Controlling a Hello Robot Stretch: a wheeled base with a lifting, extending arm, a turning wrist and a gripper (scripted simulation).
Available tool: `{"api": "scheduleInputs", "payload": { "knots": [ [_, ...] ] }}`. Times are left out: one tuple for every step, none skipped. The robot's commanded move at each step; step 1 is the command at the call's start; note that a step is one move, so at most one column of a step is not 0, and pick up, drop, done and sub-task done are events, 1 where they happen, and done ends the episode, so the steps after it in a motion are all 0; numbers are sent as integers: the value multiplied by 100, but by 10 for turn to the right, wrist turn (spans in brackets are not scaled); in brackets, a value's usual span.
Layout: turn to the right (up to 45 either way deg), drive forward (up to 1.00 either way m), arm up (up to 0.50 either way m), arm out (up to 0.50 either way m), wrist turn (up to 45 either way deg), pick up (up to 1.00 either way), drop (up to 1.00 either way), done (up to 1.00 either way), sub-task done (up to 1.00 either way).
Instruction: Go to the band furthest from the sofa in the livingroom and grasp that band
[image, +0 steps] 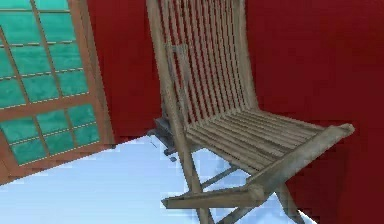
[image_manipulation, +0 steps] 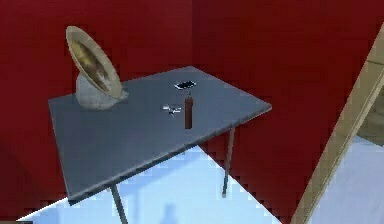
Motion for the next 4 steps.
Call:
{"api": "scheduleInputs", "payload": {
  "knots": [
    [-30, 0, 0, 0, 0, 0, 0, 0, 0],
    [450, 0, 0, 0, 0, 0, 0, 0, 0],
    [450, 0, 0, 0, 0, 0, 0, 0, 0],
    [300, 0, 0, 0, 0, 0, 0, 0, 0]
  ]
}}
